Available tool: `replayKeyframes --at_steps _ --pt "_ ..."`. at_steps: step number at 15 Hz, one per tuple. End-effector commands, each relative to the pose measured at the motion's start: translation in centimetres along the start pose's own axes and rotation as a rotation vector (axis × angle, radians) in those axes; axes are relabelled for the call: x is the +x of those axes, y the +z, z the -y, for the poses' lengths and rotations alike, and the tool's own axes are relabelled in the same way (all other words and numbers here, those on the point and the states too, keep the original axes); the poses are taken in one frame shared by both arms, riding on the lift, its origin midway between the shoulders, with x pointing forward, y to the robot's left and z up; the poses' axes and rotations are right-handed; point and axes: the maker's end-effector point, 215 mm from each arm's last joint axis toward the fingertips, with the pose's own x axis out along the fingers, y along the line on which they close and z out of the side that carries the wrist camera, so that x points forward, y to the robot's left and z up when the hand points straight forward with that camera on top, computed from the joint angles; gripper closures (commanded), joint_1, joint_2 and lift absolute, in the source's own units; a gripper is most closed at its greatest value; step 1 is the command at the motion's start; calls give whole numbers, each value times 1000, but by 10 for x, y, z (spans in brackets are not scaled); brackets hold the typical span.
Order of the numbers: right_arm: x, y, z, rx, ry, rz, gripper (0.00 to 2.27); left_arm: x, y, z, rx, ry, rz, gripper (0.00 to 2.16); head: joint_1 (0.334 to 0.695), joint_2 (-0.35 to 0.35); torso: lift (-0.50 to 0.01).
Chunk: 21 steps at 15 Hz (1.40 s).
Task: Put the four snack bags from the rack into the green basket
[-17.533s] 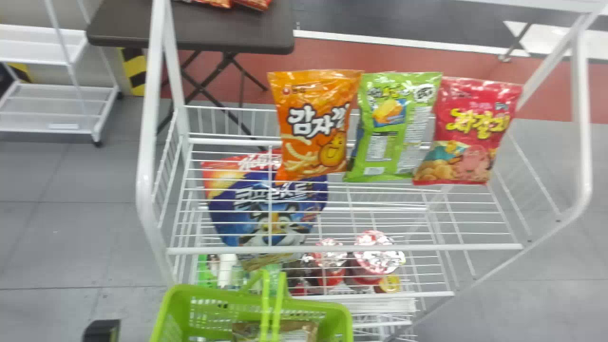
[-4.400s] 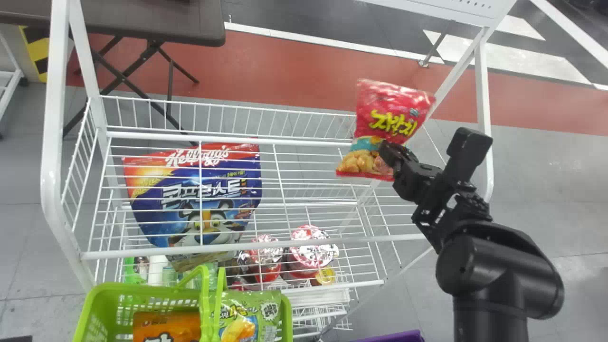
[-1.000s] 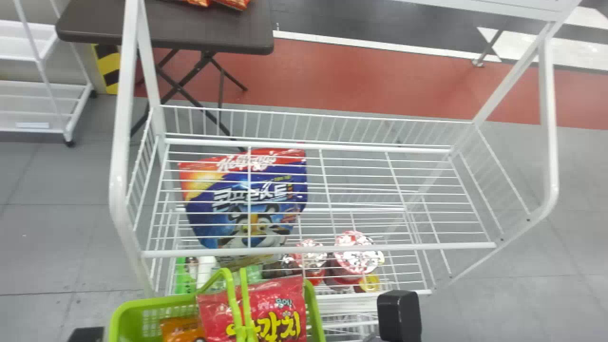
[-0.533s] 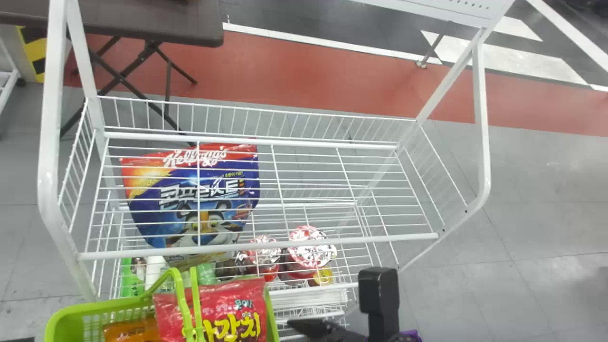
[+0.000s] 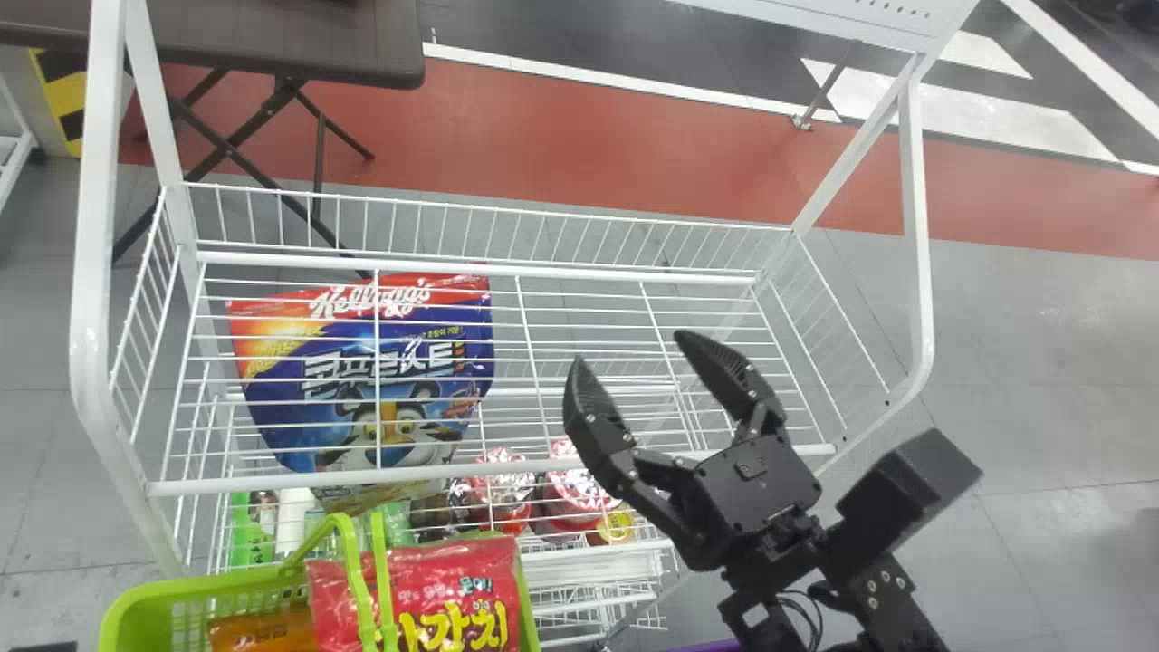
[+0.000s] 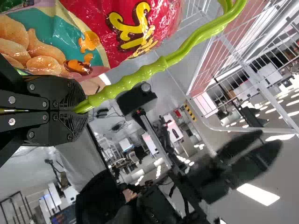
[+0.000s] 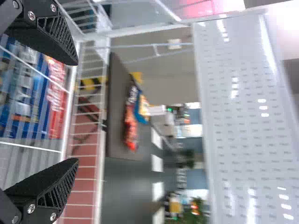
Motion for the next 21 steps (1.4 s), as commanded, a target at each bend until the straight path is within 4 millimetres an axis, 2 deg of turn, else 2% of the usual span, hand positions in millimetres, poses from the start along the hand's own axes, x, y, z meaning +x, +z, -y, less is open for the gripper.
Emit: replayKeyframes --at_steps 1,5,11,21 --pt "-6 1 -4 -15 -38 45 76 0 -3 -1 -3 -1 -8 1841 695 -350 -7" --pt "-12 -15 3 8 -96 21 76 -1 -7 1 -15 -12 -22 1841 695 -350 -7" --pt "-14 -17 7 15 -119 16 76 -2 -12 4 -34 -24 -36 1841 695 -350 -7" --pt "-18 -9 6 6 -119 34 76 -2 -11 7 -32 -27 -34 1841 695 -350 -7"
